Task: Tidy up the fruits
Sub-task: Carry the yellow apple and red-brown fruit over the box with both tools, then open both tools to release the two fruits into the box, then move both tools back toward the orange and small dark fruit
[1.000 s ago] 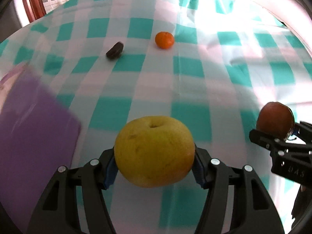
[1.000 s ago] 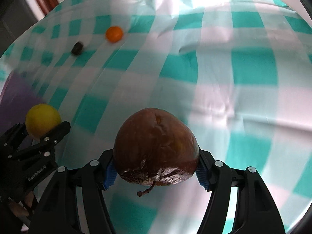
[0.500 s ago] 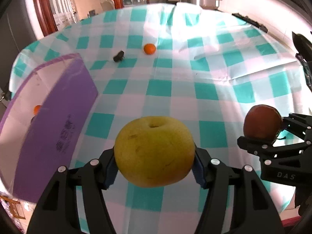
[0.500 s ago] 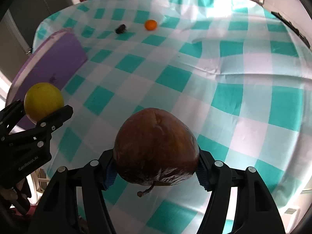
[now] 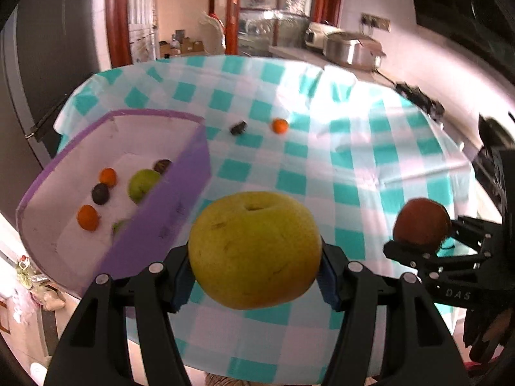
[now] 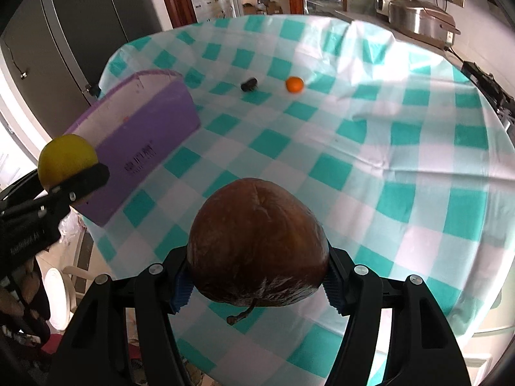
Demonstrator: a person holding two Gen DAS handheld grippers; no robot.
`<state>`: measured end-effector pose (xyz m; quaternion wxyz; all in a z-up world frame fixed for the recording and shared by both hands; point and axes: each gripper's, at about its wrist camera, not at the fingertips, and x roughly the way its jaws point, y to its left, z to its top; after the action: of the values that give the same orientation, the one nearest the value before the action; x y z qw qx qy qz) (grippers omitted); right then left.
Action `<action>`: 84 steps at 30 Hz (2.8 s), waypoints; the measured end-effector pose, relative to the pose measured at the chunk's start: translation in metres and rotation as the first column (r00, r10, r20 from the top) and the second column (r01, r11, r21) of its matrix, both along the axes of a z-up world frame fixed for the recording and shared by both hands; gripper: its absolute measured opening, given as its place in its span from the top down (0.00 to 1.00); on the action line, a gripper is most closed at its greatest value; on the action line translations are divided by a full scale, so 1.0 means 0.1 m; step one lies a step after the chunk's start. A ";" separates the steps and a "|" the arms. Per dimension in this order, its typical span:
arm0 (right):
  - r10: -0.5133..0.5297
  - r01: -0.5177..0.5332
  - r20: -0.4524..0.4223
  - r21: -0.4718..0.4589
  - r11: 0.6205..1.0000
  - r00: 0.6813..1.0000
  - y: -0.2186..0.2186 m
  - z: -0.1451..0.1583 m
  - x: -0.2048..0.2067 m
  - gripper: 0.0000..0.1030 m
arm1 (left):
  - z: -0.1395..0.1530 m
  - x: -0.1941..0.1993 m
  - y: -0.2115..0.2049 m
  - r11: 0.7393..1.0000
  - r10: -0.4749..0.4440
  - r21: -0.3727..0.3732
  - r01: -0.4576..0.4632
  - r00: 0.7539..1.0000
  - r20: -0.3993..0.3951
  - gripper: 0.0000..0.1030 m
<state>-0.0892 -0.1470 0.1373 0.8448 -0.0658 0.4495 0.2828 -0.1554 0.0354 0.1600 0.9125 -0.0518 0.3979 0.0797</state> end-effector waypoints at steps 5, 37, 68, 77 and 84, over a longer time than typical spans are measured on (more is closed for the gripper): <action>-0.008 0.008 -0.002 0.028 1.000 1.000 0.32 0.12 0.09 0.38 | 0.15 0.03 0.46 1.000 0.020 0.014 -0.020 0.999 0.027 0.39; 0.271 -0.344 -0.252 -0.316 0.884 0.929 4.47 -0.46 1.26 0.38 | -0.92 0.56 2.58 0.948 -0.316 -0.162 0.274 0.749 -0.583 0.39; 0.221 -0.221 0.011 -0.007 0.975 0.975 2.80 0.74 0.60 0.15 | -0.27 0.37 2.45 0.978 0.108 0.208 -0.020 0.900 -0.422 0.21; -0.002 0.002 -0.008 0.049 0.999 1.000 0.97 0.47 0.33 0.15 | 0.82 0.03 0.93 0.952 0.191 0.221 -0.212 0.975 0.111 0.01; -0.095 0.097 -0.051 0.029 0.995 0.994 0.23 0.14 0.22 0.15 | 0.26 0.06 -0.14 0.982 0.003 0.187 0.012 0.997 -0.082 0.02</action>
<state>-0.0673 -0.1243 0.1518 0.8470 -0.0237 0.4684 0.2504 -0.1492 0.0216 0.1857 0.8965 0.0387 0.4256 0.1168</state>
